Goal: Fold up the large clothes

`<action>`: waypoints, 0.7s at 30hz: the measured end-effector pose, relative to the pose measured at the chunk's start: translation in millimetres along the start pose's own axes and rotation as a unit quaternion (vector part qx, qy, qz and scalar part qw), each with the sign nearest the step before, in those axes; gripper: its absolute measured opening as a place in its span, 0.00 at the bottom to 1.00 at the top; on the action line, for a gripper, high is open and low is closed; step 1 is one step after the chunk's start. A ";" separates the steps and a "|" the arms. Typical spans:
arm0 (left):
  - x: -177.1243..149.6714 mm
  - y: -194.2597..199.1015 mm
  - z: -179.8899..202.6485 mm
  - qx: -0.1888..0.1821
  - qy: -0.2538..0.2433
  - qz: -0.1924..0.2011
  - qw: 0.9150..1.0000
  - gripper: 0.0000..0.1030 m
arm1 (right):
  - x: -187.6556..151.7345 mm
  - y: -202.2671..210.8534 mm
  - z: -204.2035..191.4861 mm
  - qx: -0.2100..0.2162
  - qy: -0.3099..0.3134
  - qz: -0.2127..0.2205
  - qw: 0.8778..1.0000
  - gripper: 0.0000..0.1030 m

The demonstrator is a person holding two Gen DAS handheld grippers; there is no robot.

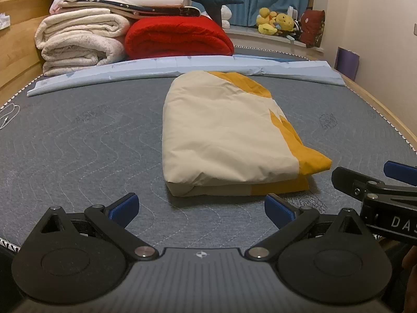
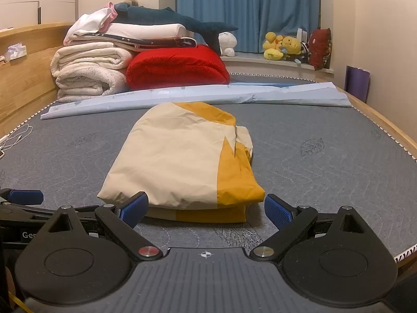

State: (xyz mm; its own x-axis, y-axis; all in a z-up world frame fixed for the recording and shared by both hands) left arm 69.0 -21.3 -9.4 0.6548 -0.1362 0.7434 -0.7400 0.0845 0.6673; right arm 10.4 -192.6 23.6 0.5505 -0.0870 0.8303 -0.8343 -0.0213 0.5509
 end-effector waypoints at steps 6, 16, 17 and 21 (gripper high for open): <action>-0.7 -0.8 -1.1 -0.001 -0.001 -0.002 1.000 0.99 | -1.4 -0.4 0.5 0.000 0.000 -0.002 1.000 0.93; -2.2 -2.4 -1.3 -0.001 -0.005 -0.004 1.000 0.99 | -3.6 -2.1 2.9 0.000 0.000 -0.007 1.000 0.93; -2.2 -2.4 -1.1 -0.001 -0.005 -0.004 1.000 0.99 | -4.0 -2.0 3.1 -0.001 0.000 -0.007 1.000 0.93; -3.1 -3.4 -2.2 -0.002 -0.007 -0.005 1.000 0.99 | -3.3 -2.5 4.0 -0.002 0.001 -0.009 1.000 0.93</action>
State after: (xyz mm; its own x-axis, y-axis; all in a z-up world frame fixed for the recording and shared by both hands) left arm 69.8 -19.0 -13.9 0.6603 -0.1502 0.7359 -0.7327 0.0864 0.6751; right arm 10.6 -196.3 19.1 0.5654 -0.0853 0.8204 -0.8242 -0.0198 0.5660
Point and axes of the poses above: each gripper's, at about its wrist camera, not at the fingertips, and y roughly against the way its jaws point, z to its right, x to its top, the point moved 5 cm from there along -y, roughly the way its jaws point, and after that the axes turned 6 degrees about -y, right-handed, at the moved point
